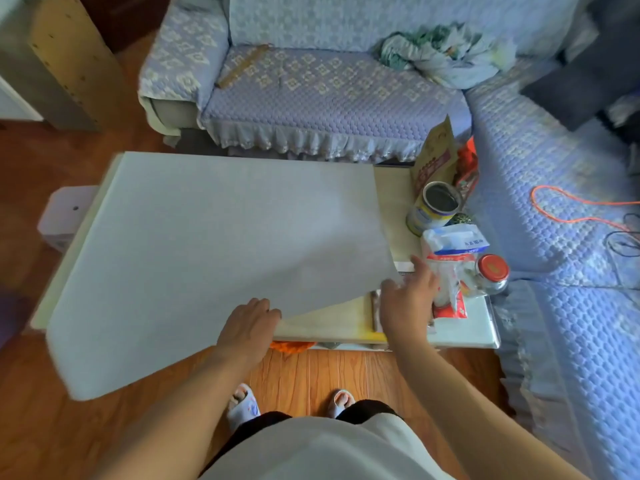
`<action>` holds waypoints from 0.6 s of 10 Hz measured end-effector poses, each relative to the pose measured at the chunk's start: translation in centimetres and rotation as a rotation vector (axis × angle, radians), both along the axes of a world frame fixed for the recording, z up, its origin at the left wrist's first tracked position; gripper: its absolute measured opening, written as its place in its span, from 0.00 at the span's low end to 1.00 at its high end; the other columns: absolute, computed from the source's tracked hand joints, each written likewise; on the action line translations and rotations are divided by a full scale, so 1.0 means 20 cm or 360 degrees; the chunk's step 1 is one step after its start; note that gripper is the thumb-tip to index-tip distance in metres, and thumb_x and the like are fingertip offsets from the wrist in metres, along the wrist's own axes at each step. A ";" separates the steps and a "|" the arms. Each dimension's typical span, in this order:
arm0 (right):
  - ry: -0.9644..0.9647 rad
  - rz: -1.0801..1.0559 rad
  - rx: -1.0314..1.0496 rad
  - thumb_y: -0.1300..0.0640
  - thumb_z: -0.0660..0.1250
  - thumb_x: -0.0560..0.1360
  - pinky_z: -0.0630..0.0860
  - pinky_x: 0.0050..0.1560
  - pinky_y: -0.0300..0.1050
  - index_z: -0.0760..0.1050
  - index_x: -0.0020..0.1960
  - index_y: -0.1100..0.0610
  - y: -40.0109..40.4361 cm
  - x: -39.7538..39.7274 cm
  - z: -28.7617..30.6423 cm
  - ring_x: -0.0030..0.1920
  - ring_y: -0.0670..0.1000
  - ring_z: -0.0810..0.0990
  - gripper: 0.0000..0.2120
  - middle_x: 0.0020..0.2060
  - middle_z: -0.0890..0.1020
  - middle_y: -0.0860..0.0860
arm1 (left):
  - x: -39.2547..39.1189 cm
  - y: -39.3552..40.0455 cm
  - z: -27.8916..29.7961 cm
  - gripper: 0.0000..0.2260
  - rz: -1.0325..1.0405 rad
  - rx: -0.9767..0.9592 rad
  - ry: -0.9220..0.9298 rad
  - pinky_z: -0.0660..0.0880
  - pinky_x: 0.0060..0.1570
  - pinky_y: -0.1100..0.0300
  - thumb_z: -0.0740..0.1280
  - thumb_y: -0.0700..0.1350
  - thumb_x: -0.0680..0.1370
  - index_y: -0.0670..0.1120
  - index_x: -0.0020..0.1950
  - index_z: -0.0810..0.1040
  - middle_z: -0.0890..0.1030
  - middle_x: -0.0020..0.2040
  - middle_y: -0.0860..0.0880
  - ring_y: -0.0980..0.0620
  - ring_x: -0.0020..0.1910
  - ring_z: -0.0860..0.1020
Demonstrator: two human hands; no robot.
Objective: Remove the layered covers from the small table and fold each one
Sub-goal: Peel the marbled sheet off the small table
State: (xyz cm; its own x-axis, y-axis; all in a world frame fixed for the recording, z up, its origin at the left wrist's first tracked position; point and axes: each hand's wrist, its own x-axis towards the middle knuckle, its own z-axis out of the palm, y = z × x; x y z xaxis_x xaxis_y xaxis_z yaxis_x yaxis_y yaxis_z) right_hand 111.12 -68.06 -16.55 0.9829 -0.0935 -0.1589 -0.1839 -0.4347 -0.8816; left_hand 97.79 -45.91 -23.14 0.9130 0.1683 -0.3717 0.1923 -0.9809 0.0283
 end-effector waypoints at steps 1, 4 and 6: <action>-0.0881 0.1320 -0.1184 0.60 0.69 0.70 0.54 0.78 0.60 0.62 0.78 0.55 0.22 -0.14 -0.10 0.76 0.61 0.60 0.37 0.75 0.66 0.57 | 0.08 0.09 -0.01 0.19 -0.0137 -0.0036 0.0083 0.70 0.56 0.52 0.63 0.37 0.77 0.50 0.67 0.76 0.76 0.60 0.47 0.44 0.62 0.74; -0.0324 0.1717 -0.1978 0.69 0.61 0.73 0.55 0.79 0.54 0.79 0.54 0.49 0.82 -0.19 -0.15 0.54 0.51 0.82 0.19 0.48 0.82 0.48 | -0.06 0.42 -0.14 0.13 0.0418 -0.0599 -0.0218 0.72 0.48 0.56 0.59 0.42 0.82 0.52 0.64 0.77 0.75 0.55 0.51 0.48 0.54 0.77; -0.0093 0.1224 -0.1765 0.65 0.62 0.74 0.71 0.42 0.46 0.80 0.48 0.51 0.91 -0.05 -0.13 0.47 0.59 0.81 0.12 0.44 0.84 0.52 | -0.62 1.03 -0.46 0.21 0.1121 -0.0482 0.0084 0.74 0.62 0.52 0.60 0.44 0.81 0.55 0.74 0.73 0.76 0.68 0.49 0.47 0.65 0.76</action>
State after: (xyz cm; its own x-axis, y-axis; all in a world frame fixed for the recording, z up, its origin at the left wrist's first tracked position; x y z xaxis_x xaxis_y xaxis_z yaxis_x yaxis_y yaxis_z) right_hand 110.19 -49.90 -19.06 0.8465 0.4288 -0.3157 0.4520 -0.8920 0.0004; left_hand 85.31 -25.28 -32.41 0.6079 0.5874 -0.5342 0.7773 -0.5774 0.2497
